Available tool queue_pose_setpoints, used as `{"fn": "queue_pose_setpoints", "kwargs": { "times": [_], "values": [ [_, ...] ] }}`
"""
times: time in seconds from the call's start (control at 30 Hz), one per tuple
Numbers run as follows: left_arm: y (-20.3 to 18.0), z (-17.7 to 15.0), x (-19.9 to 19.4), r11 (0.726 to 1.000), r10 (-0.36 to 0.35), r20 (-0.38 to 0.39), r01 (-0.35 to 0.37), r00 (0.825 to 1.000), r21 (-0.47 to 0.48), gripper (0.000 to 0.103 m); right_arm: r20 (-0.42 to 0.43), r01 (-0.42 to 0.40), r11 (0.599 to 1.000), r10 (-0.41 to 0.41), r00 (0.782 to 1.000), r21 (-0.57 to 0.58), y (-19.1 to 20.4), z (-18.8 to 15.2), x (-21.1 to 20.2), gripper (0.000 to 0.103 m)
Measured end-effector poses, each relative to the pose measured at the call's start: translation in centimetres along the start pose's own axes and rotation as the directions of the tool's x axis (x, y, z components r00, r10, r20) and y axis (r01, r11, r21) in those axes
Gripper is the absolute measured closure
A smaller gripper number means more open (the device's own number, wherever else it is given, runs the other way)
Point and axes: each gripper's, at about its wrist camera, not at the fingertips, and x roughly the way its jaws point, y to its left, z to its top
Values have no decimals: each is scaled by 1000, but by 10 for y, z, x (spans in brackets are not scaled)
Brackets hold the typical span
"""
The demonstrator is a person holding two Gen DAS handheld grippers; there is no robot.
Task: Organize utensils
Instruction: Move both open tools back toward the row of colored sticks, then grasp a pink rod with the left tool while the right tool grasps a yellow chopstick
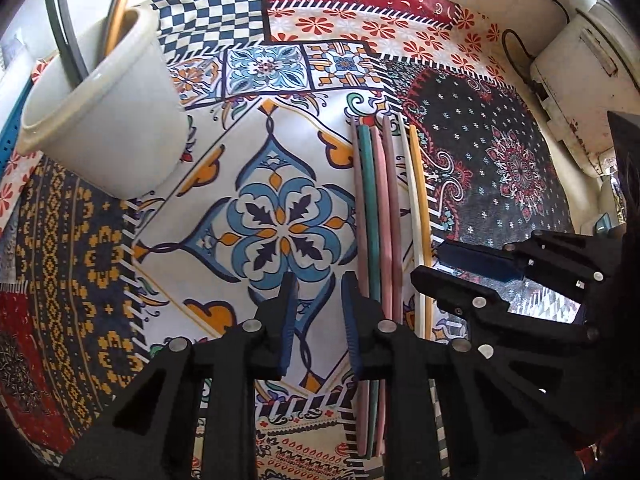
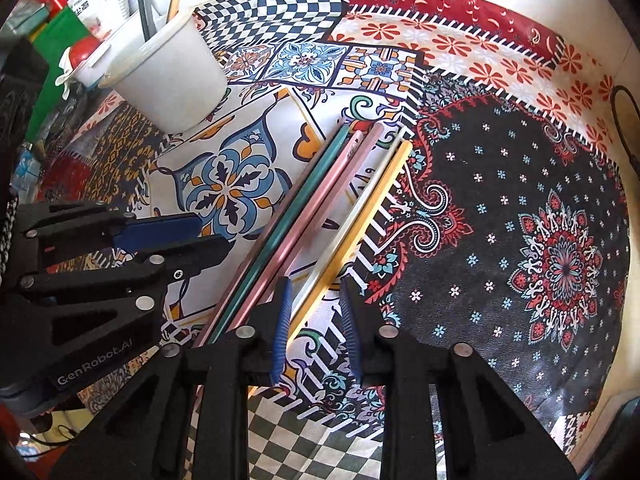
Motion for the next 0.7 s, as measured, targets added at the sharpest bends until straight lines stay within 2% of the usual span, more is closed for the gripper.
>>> {"fn": "queue_pose_setpoints", "kwargs": {
  "times": [0.13,0.4,0.53,0.7],
  "values": [
    [-5,0,2,999,-34,-6,34,999,9,83,4,-16,1000,16,1000,-6,-8,-9,-3,85],
    [-10,5,11,999,-39,-8,39,999,26,84,-11,47,998,-47,999,29,-37,-13,-13,85],
    [-9,5,10,999,-32,0,32,1000,29,85,-22,-17,993,19,1000,117,-56,-19,-21,85],
    [-9,1,9,999,-24,9,24,1000,23,85,-22,-9,989,12,1000,146,-58,-28,-21,84]
  ]
}}
